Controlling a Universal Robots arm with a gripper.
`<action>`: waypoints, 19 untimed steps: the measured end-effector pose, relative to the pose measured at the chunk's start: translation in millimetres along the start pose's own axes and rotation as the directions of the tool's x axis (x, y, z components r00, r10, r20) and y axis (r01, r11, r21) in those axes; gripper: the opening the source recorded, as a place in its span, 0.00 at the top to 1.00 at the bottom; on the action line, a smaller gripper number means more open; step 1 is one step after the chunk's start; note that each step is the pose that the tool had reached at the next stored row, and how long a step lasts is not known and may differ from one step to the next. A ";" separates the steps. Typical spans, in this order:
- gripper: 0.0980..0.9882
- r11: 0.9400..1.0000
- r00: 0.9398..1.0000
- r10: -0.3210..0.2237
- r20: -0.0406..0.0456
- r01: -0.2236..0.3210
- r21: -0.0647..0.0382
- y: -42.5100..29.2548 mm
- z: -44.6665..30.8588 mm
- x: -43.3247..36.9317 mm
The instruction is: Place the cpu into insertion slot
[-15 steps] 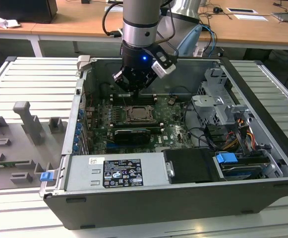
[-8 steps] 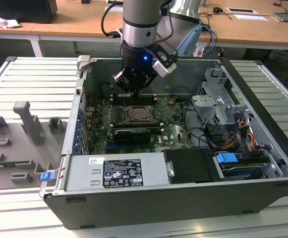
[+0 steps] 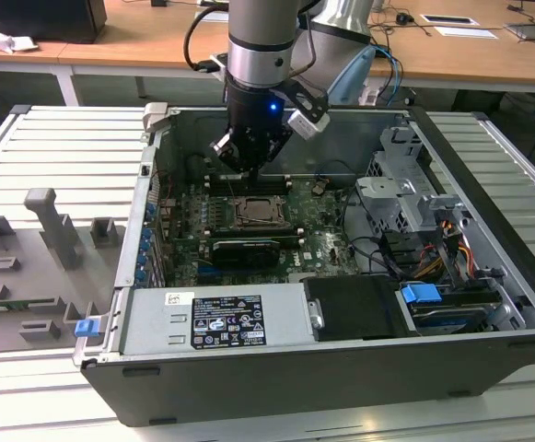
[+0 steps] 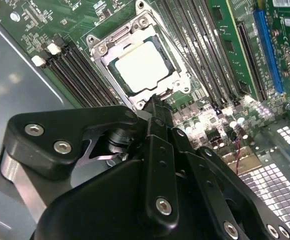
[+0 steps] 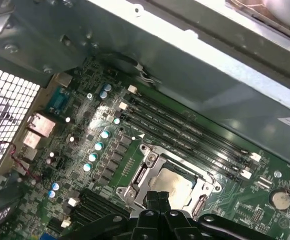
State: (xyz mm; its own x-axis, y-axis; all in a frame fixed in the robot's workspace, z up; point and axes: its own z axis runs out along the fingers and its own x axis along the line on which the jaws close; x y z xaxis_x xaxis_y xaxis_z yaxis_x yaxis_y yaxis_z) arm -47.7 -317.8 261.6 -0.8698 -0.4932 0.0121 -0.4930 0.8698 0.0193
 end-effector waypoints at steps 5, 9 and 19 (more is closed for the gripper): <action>0.99 0.996 0.996 -0.090 -0.002 0.090 0.001 0.0 0.0 0.1; 0.99 0.997 0.997 -0.071 0.000 0.071 0.002 0.5 0.6 1.1; 0.99 0.995 0.995 0.103 0.003 -0.103 0.000 0.5 4.0 1.1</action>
State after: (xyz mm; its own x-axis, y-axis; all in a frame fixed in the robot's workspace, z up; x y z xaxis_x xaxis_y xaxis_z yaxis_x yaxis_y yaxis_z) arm -48.9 -317.9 257.6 -0.9161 -0.4008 0.0108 -0.4006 0.9161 0.0183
